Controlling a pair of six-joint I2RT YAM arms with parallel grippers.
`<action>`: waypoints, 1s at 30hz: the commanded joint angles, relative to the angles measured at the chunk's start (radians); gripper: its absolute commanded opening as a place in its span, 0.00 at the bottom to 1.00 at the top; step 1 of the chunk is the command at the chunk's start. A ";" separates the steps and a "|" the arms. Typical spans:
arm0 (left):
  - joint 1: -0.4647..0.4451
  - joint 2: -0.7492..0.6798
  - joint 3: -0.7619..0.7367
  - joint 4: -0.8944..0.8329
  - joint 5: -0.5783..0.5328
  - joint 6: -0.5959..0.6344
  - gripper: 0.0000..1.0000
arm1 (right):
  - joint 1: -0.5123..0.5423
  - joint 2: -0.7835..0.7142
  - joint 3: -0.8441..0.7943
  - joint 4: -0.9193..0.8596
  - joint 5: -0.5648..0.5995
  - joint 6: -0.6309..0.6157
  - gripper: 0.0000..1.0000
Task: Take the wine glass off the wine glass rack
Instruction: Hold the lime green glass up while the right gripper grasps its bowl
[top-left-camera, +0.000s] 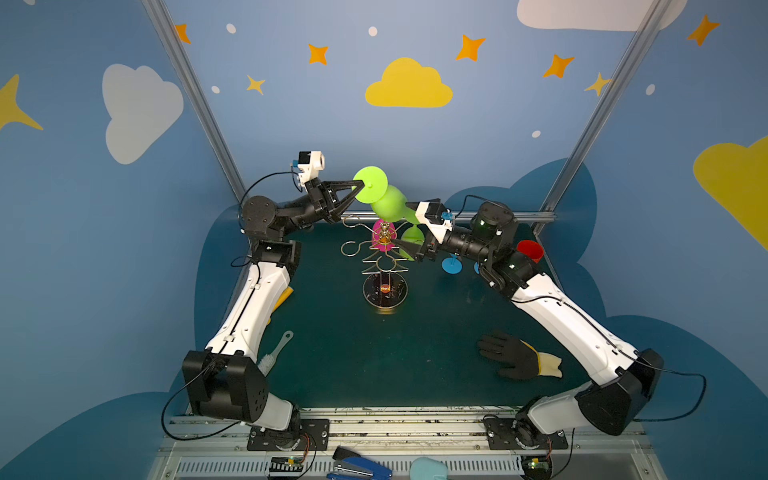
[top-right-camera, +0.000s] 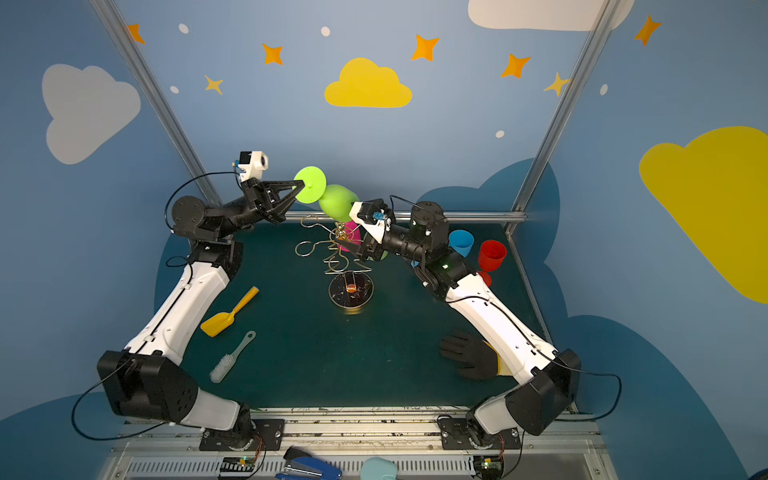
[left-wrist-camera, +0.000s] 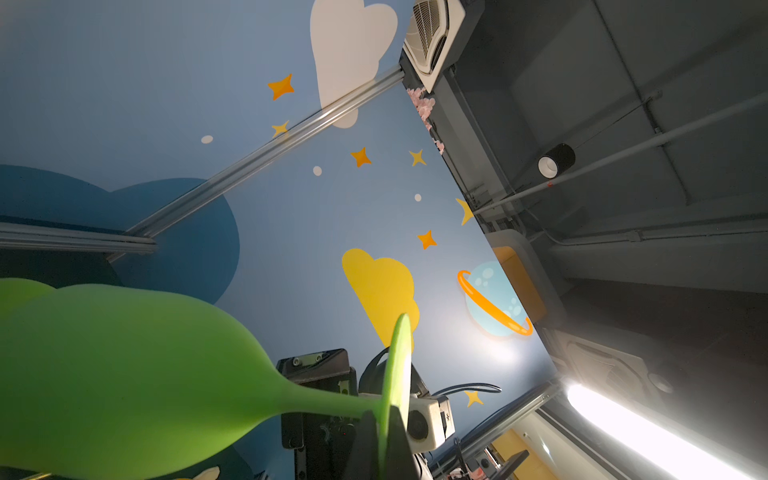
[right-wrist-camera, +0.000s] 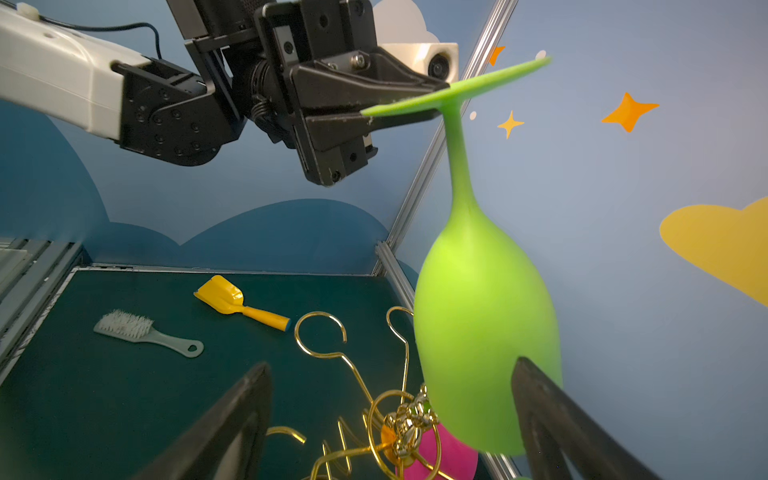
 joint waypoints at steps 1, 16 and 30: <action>-0.020 -0.033 -0.010 0.048 0.017 -0.007 0.03 | 0.008 0.030 0.038 0.089 0.057 -0.023 0.89; -0.062 -0.065 -0.043 0.061 0.025 -0.023 0.03 | 0.009 0.141 0.086 0.141 0.155 -0.022 0.89; -0.067 -0.057 -0.058 0.074 0.020 -0.025 0.03 | 0.009 0.090 0.036 0.137 0.157 0.012 0.70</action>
